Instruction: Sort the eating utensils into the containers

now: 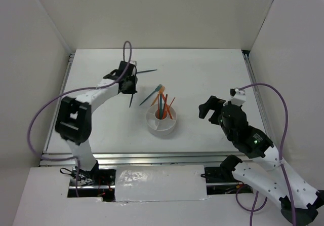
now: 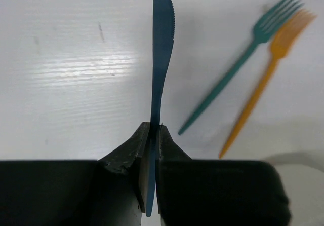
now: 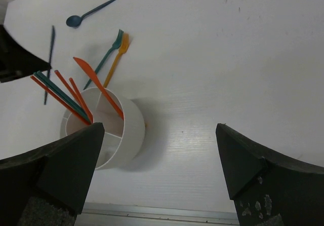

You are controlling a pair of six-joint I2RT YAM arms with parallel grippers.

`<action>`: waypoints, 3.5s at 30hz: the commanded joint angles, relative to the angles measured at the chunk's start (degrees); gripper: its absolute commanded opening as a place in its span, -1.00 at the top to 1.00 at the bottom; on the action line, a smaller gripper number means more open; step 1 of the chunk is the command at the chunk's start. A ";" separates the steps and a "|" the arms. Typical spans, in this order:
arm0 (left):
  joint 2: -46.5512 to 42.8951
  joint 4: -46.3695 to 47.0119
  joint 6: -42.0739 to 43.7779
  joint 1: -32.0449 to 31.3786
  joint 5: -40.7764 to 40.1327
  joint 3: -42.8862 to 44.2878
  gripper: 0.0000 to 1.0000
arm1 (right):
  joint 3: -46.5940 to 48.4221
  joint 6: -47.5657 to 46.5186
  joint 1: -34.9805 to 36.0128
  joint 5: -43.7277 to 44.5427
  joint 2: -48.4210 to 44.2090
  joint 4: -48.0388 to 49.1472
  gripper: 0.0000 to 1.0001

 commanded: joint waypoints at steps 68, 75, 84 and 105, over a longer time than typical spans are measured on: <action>-0.63 105.34 -27.81 -5.74 48.72 -28.09 1.00 | -0.32 2.07 0.87 3.90 -6.46 -4.09 -1.00; 1.30 105.43 -27.63 -6.01 48.81 -28.61 1.00 | -0.23 2.24 0.96 4.07 -6.46 -4.36 -1.00; 1.31 104.11 -27.10 -6.01 49.60 -28.53 1.00 | -0.05 2.24 0.96 3.90 -6.19 -4.36 -1.00; 3.24 112.55 -32.29 -7.24 51.10 -32.48 1.00 | -0.49 2.42 0.96 3.55 -6.28 -4.01 -1.00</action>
